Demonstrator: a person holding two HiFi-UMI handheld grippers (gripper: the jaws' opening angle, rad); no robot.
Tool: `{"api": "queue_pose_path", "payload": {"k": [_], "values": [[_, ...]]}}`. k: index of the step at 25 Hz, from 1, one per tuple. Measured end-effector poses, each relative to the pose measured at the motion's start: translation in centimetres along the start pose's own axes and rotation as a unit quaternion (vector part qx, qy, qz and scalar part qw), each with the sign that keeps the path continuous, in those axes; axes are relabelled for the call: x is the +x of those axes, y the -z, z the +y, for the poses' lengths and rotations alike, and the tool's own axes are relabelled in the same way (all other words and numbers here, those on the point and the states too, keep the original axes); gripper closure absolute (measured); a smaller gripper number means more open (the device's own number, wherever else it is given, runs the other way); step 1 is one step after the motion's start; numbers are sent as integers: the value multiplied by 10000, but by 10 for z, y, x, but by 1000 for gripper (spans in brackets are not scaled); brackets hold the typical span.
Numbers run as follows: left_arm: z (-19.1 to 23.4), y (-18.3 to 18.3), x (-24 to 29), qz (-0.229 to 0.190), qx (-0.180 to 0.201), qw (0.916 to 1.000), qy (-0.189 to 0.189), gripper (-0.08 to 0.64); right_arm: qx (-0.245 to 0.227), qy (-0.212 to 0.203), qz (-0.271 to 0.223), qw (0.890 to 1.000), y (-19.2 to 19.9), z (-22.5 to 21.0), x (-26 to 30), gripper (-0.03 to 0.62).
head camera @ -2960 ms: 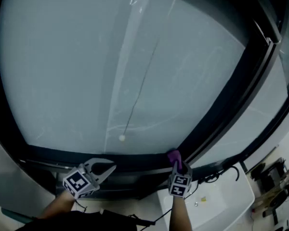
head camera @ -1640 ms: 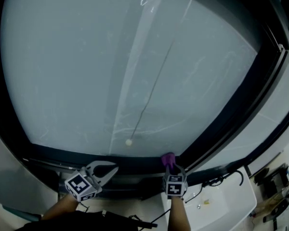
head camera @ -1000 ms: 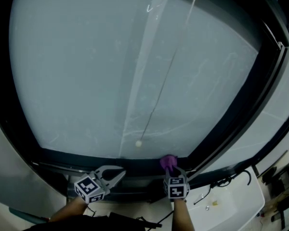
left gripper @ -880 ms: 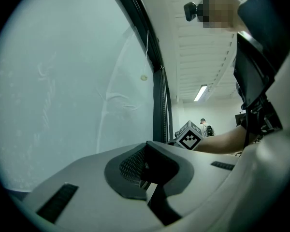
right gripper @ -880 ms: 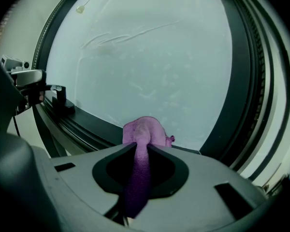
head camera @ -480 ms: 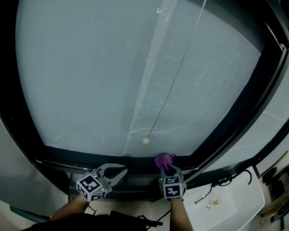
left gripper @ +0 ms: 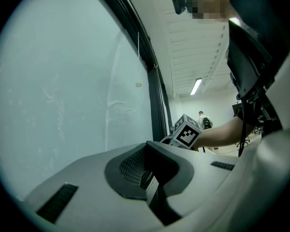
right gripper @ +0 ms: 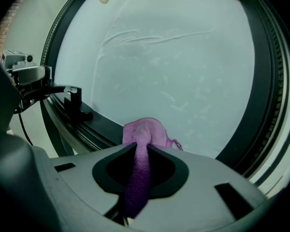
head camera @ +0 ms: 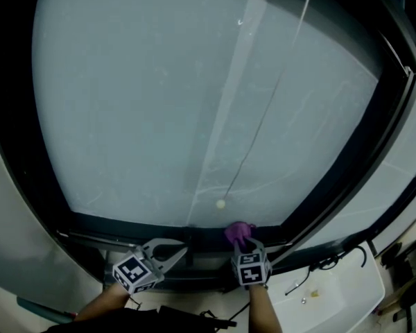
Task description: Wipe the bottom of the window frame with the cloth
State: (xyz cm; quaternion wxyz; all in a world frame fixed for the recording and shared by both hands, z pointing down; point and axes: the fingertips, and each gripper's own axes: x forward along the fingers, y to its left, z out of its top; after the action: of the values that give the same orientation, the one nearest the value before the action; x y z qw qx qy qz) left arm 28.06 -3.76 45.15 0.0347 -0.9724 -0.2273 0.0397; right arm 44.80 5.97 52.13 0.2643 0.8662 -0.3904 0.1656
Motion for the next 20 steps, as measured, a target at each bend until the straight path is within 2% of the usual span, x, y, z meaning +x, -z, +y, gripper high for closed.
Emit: {"api": "queue_pose_path", "payload": {"k": [7, 11, 20], "values": [[13, -3, -18, -76, -103, 9997, -205, 558, -235, -30, -26, 9997, -11, 21, 0, 525], [18, -8, -27, -114, -263, 9992, -277, 558, -215, -64, -37, 9997, -13, 28, 2, 525], [27, -10, -45, -93, -287, 9989, -349, 558, -237, -125, 33, 9996, -22, 45, 4, 525]]}}
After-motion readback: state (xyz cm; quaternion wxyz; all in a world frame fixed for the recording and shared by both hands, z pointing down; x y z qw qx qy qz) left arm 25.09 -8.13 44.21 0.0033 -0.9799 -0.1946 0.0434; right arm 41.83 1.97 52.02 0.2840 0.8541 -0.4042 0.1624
